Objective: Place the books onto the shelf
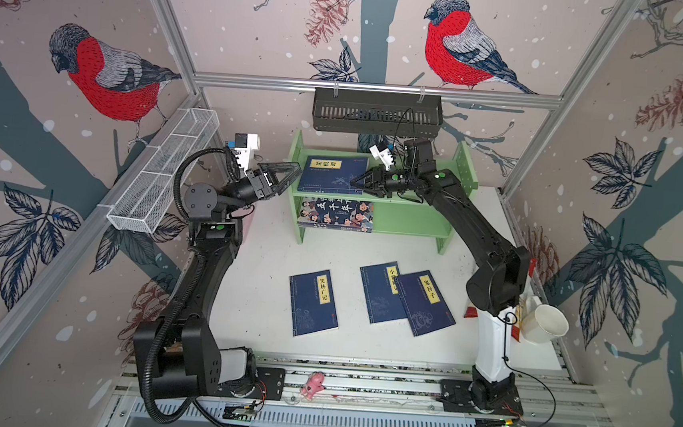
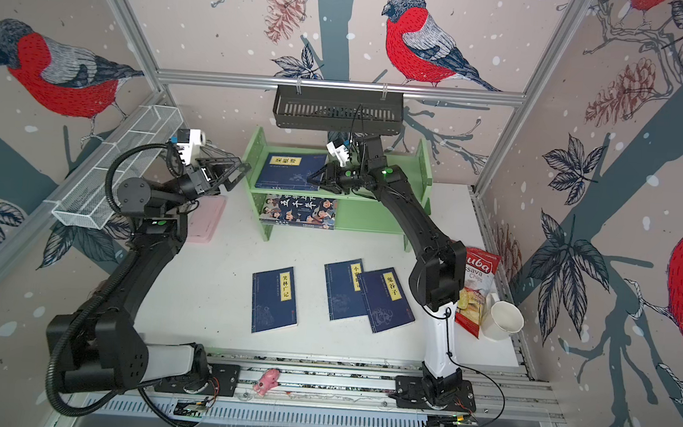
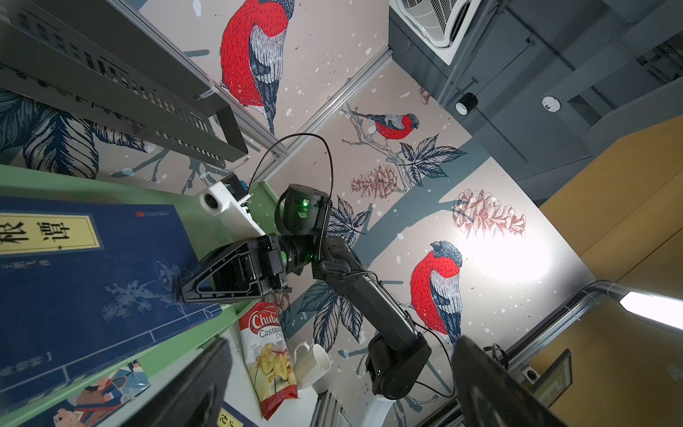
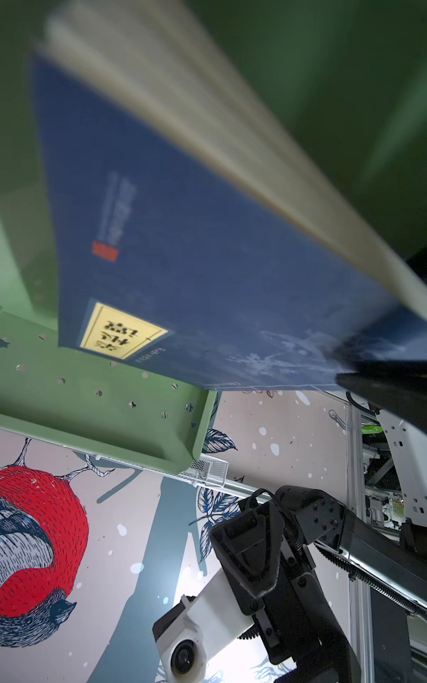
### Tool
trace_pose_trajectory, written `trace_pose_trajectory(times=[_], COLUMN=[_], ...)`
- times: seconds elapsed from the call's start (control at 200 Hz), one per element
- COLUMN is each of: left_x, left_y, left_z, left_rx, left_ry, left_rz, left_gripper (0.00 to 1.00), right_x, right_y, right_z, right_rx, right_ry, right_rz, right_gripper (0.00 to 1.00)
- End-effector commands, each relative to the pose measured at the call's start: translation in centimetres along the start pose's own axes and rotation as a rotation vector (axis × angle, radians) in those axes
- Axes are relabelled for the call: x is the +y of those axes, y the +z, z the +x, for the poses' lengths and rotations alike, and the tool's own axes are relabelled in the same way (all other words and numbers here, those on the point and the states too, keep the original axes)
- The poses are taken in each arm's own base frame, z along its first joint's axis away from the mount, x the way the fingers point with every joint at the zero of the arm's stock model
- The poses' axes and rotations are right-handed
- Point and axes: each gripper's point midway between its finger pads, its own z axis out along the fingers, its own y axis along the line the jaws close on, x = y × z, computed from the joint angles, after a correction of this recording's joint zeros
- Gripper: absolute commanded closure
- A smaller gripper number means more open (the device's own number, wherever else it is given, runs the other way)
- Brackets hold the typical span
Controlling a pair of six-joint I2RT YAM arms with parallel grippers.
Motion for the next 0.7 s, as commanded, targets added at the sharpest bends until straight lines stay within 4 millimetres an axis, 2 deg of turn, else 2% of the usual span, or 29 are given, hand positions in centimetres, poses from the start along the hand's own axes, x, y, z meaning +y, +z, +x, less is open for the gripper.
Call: trace_pose_trajectory(times=[0.0, 0.22, 0.485, 0.695], left_x=[-1.1, -1.2, -1.2, -0.8], left_y=[-0.1, -0.1, -0.1, -0.1], left_z=[0.0, 0.0, 0.0, 0.0], left_rx=[-0.004, -0.003, -0.006, -0.010], left_ry=[0.041, 0.046, 0.044, 0.062], left_rz=[0.024, 0.027, 0.024, 0.001], left_gripper=[0.07, 0.07, 0.07, 0.07], right_x=[0.0, -0.1, 0.1, -1.3], right_y=[0.0, -0.4, -1.1, -1.9], right_z=[0.1, 0.0, -1.0, -1.4], right_rx=[0.006, -0.003, -0.038, -0.070], right_ry=[-0.014, -0.013, -0.022, -0.034], right_rz=[0.016, 0.042, 0.120, 0.271], right_gripper=[0.64, 0.44, 0.38, 0.35])
